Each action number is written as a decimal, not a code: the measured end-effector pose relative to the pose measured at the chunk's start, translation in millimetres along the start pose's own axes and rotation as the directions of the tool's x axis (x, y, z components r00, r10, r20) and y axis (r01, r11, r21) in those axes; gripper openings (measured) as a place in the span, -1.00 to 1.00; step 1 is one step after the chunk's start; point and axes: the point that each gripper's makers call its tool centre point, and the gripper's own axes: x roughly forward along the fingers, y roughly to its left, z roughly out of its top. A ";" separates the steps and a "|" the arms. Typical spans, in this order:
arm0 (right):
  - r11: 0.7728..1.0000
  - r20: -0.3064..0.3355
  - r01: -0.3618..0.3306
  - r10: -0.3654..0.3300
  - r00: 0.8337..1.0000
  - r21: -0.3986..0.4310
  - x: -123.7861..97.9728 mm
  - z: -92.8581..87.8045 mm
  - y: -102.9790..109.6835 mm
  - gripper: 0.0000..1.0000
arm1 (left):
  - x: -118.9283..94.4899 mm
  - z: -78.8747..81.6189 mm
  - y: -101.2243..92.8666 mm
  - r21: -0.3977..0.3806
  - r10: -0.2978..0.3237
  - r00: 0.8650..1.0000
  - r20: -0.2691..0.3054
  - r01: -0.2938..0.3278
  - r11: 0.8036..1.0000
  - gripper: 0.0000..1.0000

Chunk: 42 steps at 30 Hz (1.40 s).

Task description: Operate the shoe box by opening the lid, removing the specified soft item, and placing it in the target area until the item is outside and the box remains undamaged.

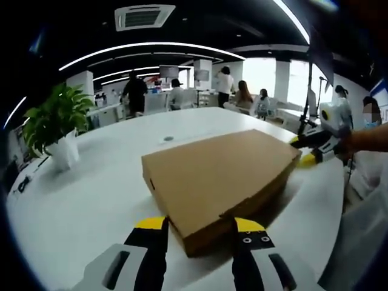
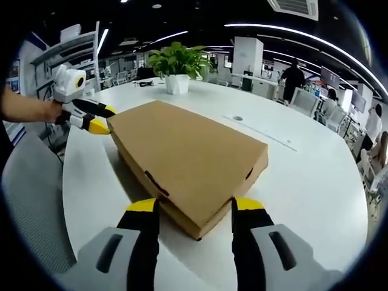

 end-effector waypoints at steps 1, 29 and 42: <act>1.000 0.000 -0.002 0.002 1.000 -0.002 1.0 0.5 0.7 -0.13 | -1.7 -1.1 1.6 -0.001 0.002 1.000 -0.001 -0.002 1.000 -0.17; 0.999 -0.015 -0.032 0.032 0.999 -0.004 21.8 13.1 57.9 -0.16 | -47.4 -27.5 37.1 0.002 0.009 0.999 -0.053 -0.009 1.000 -0.18; 0.998 -0.018 -0.055 0.055 0.998 -0.004 29.3 16.6 88.3 -0.20 | -71.3 -41.7 53.1 0.013 0.005 0.996 -0.092 -0.004 1.000 -0.18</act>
